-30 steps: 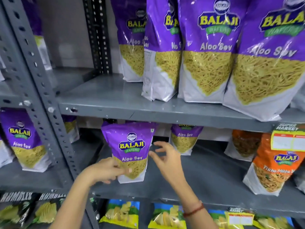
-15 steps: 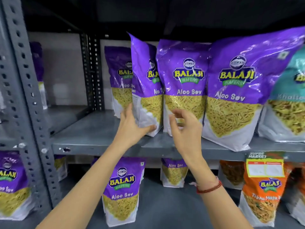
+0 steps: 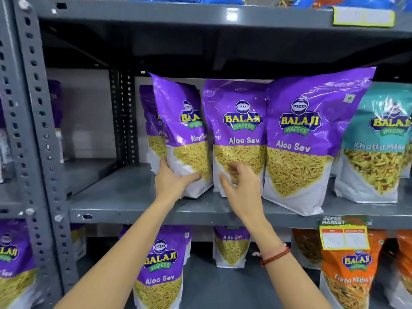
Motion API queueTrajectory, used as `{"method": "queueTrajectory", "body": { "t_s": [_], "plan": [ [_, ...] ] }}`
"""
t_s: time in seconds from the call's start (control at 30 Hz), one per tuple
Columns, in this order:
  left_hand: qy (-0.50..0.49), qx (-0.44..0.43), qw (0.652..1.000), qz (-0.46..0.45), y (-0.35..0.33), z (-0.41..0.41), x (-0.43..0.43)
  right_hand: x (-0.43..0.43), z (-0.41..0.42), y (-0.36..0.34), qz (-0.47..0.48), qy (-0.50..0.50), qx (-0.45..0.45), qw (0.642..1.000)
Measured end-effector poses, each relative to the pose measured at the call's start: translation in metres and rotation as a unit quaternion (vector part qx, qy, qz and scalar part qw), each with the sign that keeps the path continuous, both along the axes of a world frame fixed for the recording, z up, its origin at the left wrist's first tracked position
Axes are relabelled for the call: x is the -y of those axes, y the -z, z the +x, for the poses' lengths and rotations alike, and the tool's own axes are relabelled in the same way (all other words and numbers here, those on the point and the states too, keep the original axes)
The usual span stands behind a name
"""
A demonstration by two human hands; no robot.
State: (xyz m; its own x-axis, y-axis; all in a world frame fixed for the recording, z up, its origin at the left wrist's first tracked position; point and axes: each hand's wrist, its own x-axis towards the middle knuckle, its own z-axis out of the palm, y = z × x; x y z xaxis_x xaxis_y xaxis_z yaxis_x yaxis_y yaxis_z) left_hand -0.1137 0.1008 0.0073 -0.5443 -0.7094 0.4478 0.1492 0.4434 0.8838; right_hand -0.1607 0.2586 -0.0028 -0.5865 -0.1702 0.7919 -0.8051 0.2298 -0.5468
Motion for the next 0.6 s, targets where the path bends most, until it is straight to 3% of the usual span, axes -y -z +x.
{"method": "queueTrajectory", "body": {
  "t_s": [0.17, 0.37, 0.6],
  "plan": [
    [0.071, -0.055, 0.993, 0.073, -0.001, 0.030, 0.016, 0.011, 0.013, -0.009, 0.038, -0.078, 0.038, 0.995],
    [0.181, -0.089, 0.979, 0.022, 0.002, 0.088, 0.021, 0.021, 0.034, -0.010, 0.021, -0.220, 0.135, 0.966],
    [0.267, -0.043, 0.962, -0.042, 0.029, 0.150, 0.006, -0.007, 0.069, 0.018, 0.058, -0.327, 0.145, 0.932]
  ]
}}
